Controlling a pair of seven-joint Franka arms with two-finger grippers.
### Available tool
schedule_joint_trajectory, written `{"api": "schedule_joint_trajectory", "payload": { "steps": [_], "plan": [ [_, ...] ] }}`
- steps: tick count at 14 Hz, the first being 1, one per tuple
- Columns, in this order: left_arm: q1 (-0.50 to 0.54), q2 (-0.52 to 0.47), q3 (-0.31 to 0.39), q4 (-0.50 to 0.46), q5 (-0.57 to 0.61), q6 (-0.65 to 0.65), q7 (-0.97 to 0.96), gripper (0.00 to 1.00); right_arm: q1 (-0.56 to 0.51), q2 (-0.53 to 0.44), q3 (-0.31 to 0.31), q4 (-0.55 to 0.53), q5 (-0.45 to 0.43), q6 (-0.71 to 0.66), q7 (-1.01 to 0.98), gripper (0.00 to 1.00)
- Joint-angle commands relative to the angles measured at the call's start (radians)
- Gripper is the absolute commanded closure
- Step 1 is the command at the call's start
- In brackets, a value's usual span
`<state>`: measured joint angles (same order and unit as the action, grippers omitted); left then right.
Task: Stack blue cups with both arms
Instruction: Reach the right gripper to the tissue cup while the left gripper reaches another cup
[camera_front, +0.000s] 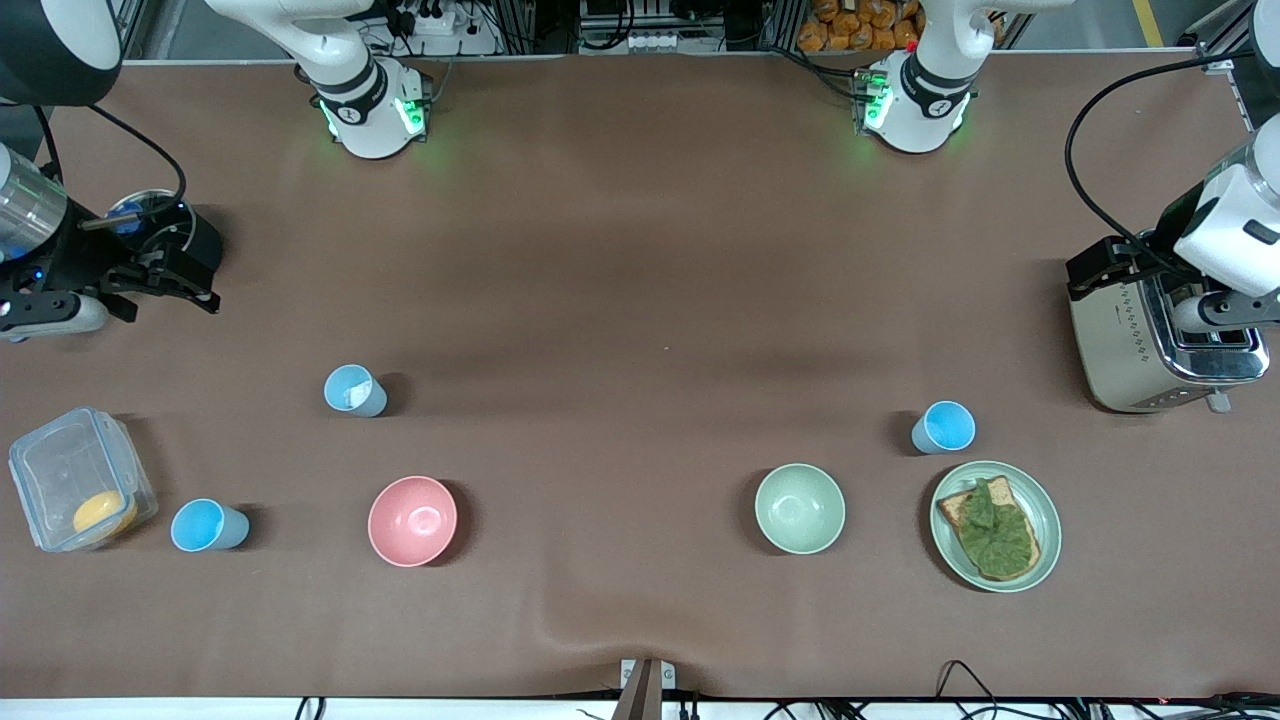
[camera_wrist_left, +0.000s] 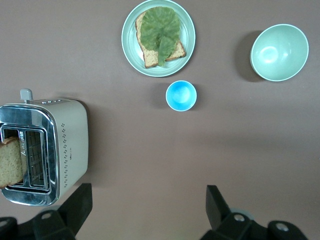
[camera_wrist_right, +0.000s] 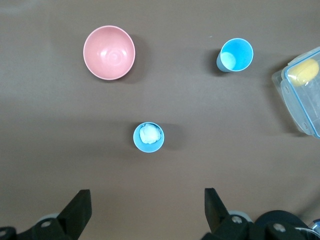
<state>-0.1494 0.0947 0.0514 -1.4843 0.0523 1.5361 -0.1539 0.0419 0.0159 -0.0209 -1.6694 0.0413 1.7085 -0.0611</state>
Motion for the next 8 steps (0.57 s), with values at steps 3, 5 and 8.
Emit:
{"api": "schedule_joint_trajectory", "payload": {
  "steps": [3,5,8],
  "plan": [
    [-0.012,0.002,0.011,0.024,-0.023,-0.022,0.056,0.00,0.012,0.002,-0.004,0.014,-0.015,-0.029,0.014,0.00],
    [-0.029,0.011,0.013,0.060,-0.023,-0.022,0.054,0.00,0.013,0.002,-0.004,0.017,-0.023,-0.029,0.015,0.00],
    [-0.018,0.033,0.024,0.101,-0.017,-0.019,0.059,0.00,0.029,0.002,-0.004,0.019,-0.035,-0.029,0.020,0.00]
  ]
}}
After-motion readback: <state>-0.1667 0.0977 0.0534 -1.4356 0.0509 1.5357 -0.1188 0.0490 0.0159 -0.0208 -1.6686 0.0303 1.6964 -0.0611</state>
